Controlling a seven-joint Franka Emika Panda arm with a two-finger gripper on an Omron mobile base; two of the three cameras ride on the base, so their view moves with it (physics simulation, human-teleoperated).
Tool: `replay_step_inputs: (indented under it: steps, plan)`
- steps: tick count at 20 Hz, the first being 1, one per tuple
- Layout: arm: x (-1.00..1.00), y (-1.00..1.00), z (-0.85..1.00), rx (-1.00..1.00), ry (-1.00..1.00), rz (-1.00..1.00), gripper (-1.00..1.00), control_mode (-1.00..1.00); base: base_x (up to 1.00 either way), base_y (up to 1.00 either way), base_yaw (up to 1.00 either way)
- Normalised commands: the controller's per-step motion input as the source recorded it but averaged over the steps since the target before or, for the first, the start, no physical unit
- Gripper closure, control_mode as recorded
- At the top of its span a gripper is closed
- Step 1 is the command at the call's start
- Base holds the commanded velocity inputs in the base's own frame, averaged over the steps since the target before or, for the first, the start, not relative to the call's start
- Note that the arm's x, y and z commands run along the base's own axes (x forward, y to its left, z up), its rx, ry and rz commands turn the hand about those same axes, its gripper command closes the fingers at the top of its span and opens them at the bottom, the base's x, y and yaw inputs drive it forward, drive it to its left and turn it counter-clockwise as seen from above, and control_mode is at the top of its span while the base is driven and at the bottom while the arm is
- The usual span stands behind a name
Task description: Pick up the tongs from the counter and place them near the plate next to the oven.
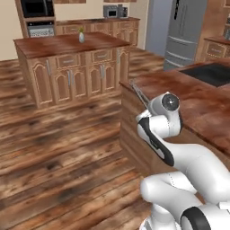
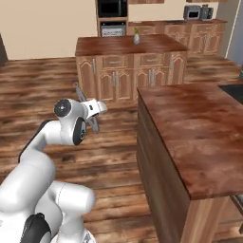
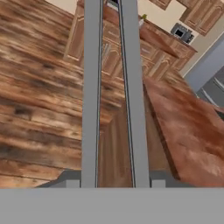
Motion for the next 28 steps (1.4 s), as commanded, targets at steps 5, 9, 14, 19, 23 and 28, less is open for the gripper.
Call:
replay_step_inputs:
  steps: [5, 9, 14, 19, 23, 28]
  plan:
    - [0.00, 0.00, 0.00, 0.00, 0.00, 0.00, 1.00, 1.00, 1.00, 0.44, -0.36]
    - [0.00, 0.00, 0.00, 0.00, 0.00, 0.00, 1.00, 1.00, 1.00, 0.73, -0.37]
    - [0.00, 0.00, 0.00, 0.00, 0.00, 0.00, 1.00, 1.00, 1.00, 0.80, -0.36]
    - [0.00, 0.00, 0.00, 0.00, 0.00, 0.00, 1.00, 1.00, 1.00, 0.86, -0.36]
    - [0.00, 0.00, 0.00, 0.00, 0.00, 0.00, 1.00, 1.00, 1.00, 0.98, -0.33]
    - [0.00, 0.00, 0.00, 0.00, 0.00, 0.00, 1.00, 1.00, 1.00, 0.97, -0.34]
